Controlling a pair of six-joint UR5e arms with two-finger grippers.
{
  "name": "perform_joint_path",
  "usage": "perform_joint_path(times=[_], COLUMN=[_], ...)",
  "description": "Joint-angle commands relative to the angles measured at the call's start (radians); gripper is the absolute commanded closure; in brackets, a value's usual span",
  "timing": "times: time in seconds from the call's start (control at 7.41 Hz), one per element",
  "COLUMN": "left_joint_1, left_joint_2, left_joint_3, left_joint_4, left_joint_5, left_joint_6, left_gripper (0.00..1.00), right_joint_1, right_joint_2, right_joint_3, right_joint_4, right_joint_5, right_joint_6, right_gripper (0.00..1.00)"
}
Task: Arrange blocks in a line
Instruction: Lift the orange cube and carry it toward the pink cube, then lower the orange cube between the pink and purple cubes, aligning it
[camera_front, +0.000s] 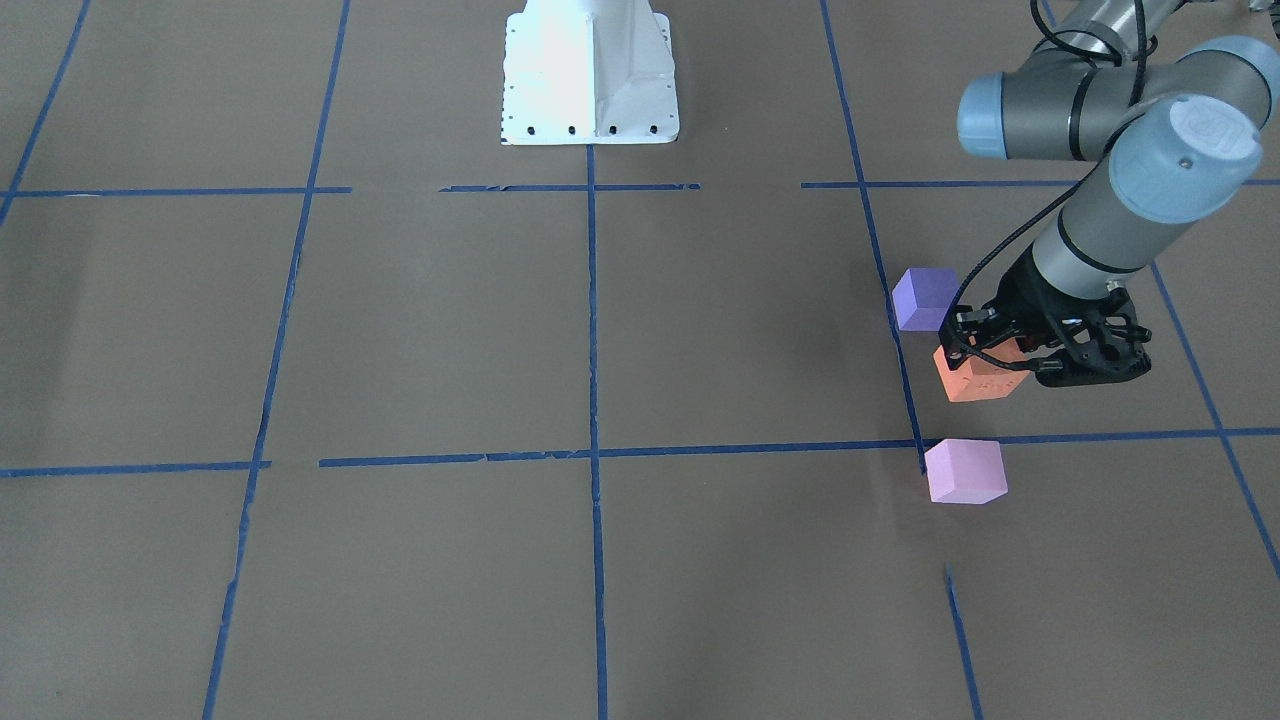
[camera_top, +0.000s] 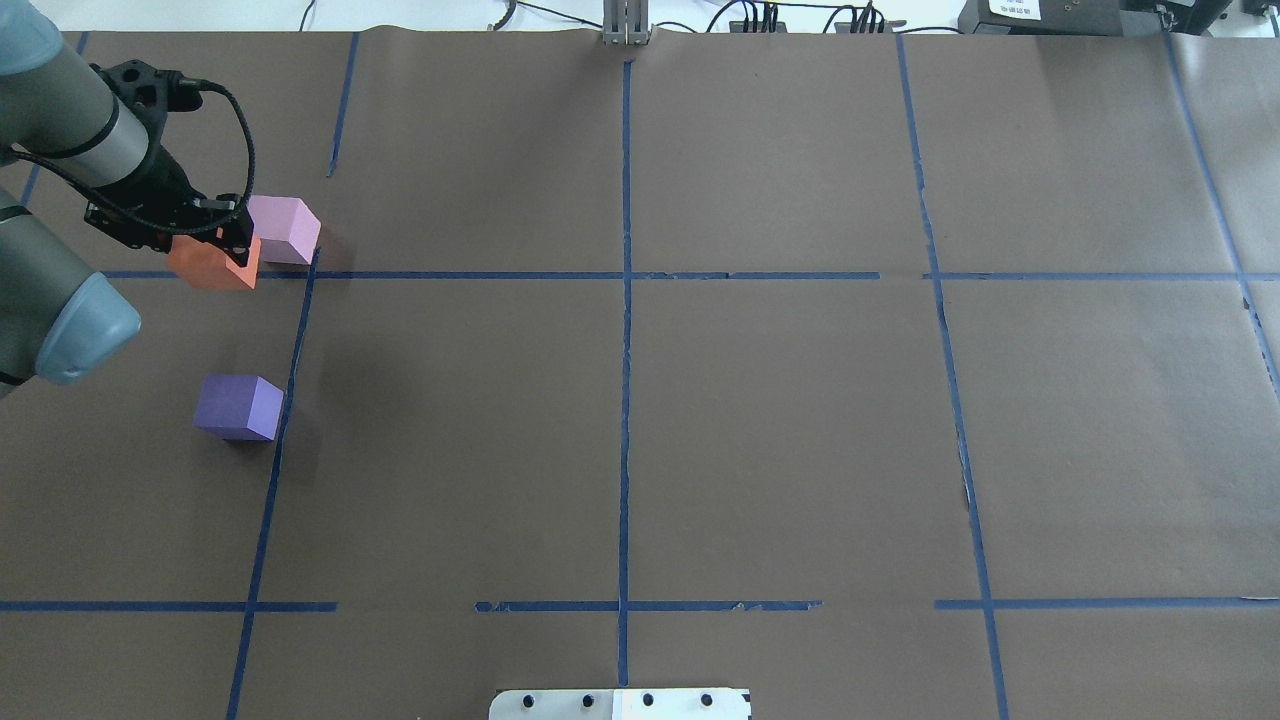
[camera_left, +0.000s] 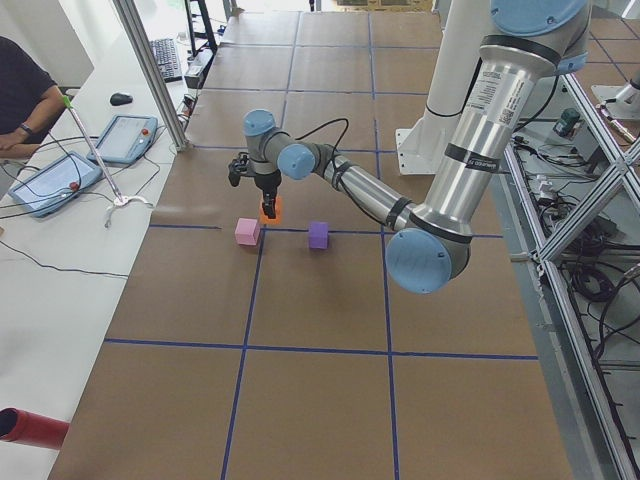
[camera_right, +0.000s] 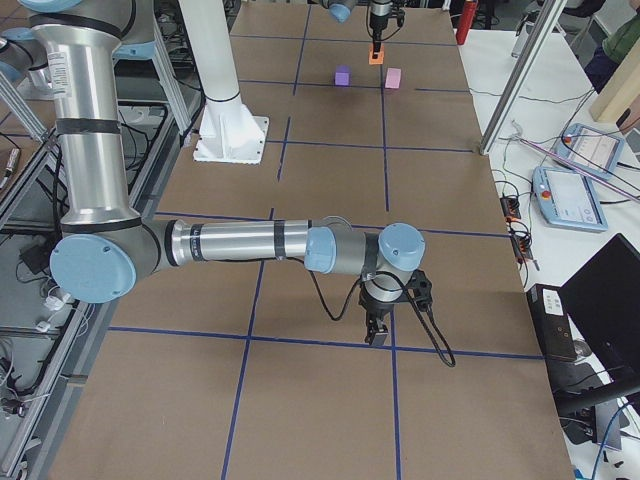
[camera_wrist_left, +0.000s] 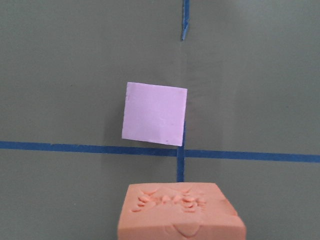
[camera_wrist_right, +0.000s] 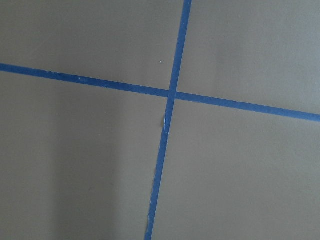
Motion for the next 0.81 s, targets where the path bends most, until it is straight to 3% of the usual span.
perform_joint_path(times=[0.0, 0.67], left_joint_1=[0.01, 0.076], left_joint_2=[0.0, -0.008], left_joint_3=[0.05, 0.164], left_joint_4=[-0.024, -0.152], left_joint_5=[0.0, -0.002], left_joint_6=[0.015, 0.004], left_gripper=[0.47, 0.42], right_joint_1=[0.0, 0.0], right_joint_2=[0.0, 0.0], right_joint_3=[0.0, 0.0], right_joint_4=[0.0, 0.0], right_joint_5=[0.0, 0.0], right_joint_6=[0.0, 0.0], right_gripper=[0.0, 0.0])
